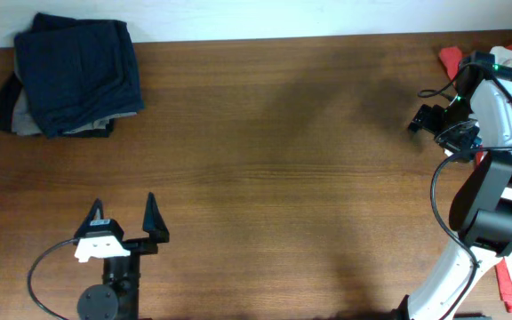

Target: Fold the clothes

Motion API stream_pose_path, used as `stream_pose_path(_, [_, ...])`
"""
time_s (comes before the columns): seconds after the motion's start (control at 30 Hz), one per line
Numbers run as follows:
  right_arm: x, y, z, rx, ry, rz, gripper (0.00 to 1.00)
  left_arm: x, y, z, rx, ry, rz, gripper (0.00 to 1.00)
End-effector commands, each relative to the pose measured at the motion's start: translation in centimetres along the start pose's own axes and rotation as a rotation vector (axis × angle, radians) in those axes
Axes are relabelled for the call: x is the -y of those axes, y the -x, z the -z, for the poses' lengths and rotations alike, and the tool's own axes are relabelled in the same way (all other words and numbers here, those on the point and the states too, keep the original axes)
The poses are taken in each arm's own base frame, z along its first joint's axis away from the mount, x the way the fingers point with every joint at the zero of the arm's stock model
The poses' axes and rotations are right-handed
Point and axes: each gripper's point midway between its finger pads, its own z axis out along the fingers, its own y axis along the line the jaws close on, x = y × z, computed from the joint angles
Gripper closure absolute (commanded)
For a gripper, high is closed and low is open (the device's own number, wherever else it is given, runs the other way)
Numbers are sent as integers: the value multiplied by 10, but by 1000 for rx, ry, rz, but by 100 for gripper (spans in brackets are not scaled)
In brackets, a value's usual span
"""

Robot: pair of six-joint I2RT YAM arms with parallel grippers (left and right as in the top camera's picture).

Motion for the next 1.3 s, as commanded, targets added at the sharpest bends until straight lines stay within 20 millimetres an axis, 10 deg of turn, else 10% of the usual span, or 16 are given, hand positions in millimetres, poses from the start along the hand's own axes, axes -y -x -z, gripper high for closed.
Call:
stream_pose_path(0.0, [-1,2,2,7,1,-5,1,-7,-27,-4,-19,20,24,1])
stream_pose_path(0.13, [-1,2,2,7,1,-5,1,-11,-55,-2,-134,34,29,1])
stream_pose_path(0.67, [-1,3,8,21,6,-3,1,-11,-56,-2,-137,35,30,1])
stream_pose_path(0.83, [-5,-7,153,404,61,45,1,-11,-56,-2,-137,35,29,1])
stream_pose_path(0.87, [5,-21,203,554,26,44,1,-11,-56,-2,-137,35,30,1])
stream_pose_path(1.0, [23,-88,300,830,115,52,1,-11,-56,-2,-137,34,29,1])
stream_pose_path(1.1, [43,-133,313,915,151,52,1,-11,-56,-2,-137,35,30,1])
stream_pose_path(1.27, [59,-179,279,1168,305,41,1,-11,-56,-2,-137,35,30,1])
